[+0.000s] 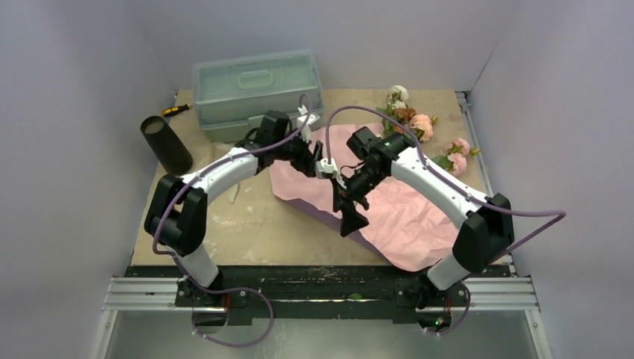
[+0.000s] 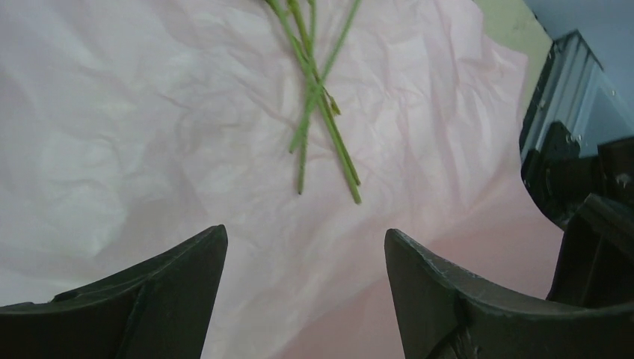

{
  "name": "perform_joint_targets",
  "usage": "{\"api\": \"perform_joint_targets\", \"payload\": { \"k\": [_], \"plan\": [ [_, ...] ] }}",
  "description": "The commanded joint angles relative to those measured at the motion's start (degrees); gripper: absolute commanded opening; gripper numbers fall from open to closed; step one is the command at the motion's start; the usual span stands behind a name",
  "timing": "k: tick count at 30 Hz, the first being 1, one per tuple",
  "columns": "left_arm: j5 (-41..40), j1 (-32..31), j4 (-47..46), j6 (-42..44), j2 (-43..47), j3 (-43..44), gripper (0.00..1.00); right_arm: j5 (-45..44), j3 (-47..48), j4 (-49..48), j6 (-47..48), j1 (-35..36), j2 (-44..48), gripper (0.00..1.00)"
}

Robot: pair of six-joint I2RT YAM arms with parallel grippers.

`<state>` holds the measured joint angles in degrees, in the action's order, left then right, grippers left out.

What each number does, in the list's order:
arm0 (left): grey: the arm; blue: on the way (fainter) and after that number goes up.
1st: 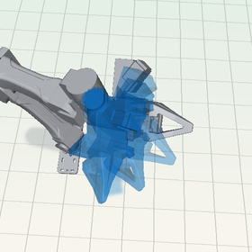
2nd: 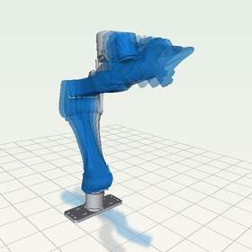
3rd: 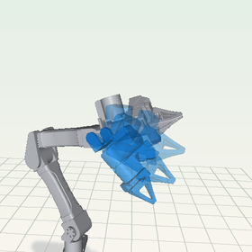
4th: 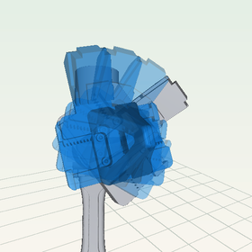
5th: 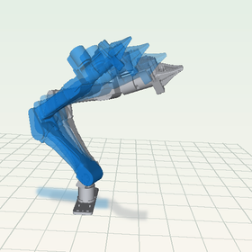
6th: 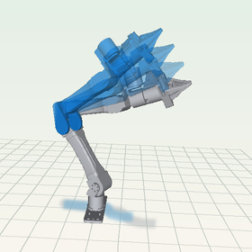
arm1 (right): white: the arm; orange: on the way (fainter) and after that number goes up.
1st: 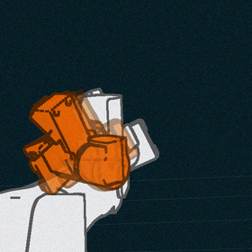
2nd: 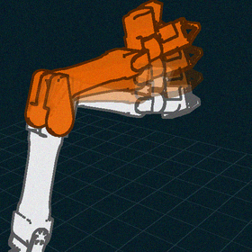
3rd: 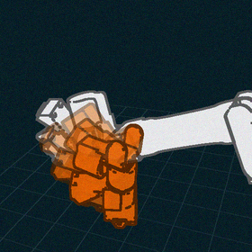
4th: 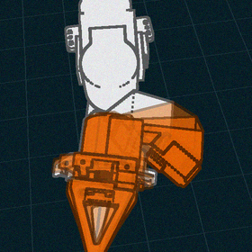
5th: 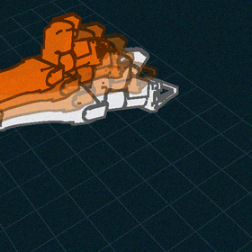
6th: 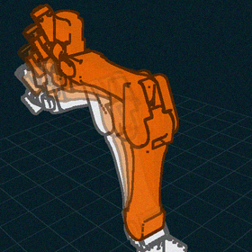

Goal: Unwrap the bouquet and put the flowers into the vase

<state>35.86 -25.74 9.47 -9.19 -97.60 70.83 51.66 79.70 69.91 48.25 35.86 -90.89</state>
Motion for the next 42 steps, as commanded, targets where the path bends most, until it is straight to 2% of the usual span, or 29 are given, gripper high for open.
{"api": "perform_joint_targets", "payload": {
  "k": [1,5,8,10,13,16,21,24,27,36,42],
  "plan": [
    [3.7,-3.8,3.9,8.8,3.2,-6.2,0.76,0.6,3.4,-4.7,-5.1,0.4,5.3,0.98],
    [5.3,-3.7,6.7,18.9,6.0,-12.7,0.73,3.2,4.5,-9.9,-14.1,-1.1,9.1,0.97],
    [5.2,-3.7,9.0,27.3,9.3,-16.6,0.72,9.7,1.1,-16.0,-23.0,-9.9,11.9,0.95],
    [3.9,-3.7,11.0,32.4,11.3,-19.5,0.72,12.7,0.7,-13.9,-22.8,-14.5,11.1,0.92],
    [2.0,-3.8,12.1,37.7,13.5,-22.6,0.72,13.3,1.9,-4.5,-14.8,-18.6,7.6,0.86],
    [-2.6,-5.3,11.9,41.7,14.9,-24.2,0.72,12.8,0.0,-1.9,-12.0,-23.0,4.5,0.83],
    [-14.3,-11.2,7.8,44.7,17.6,-25.9,0.72,-1.7,-2.4,-4.3,-10.3,-25.0,1.4,0.73],
    [-17.1,-17.4,6.3,43.8,17.0,-24.2,0.72,-10.9,-6.4,-9.8,-11.9,-25.1,0.7,0.61],
    [-19.8,-22.2,5.0,43.8,14.6,-24.1,0.72,-17.1,-9.2,-12.1,-11.7,-25.1,-0.4,0.59],
    [-21.4,-21.6,12.0,46.7,10.7,-24.2,0.72,-26.7,-17.9,-17.6,-9.5,-25.6,-3.1,0.58],
    [-18.7,-15.5,17.8,49.3,12.3,-24.8,0.69,-29.7,-20.9,-19.0,-6.7,-28.0,-3.5,0.58]
  ]
}}
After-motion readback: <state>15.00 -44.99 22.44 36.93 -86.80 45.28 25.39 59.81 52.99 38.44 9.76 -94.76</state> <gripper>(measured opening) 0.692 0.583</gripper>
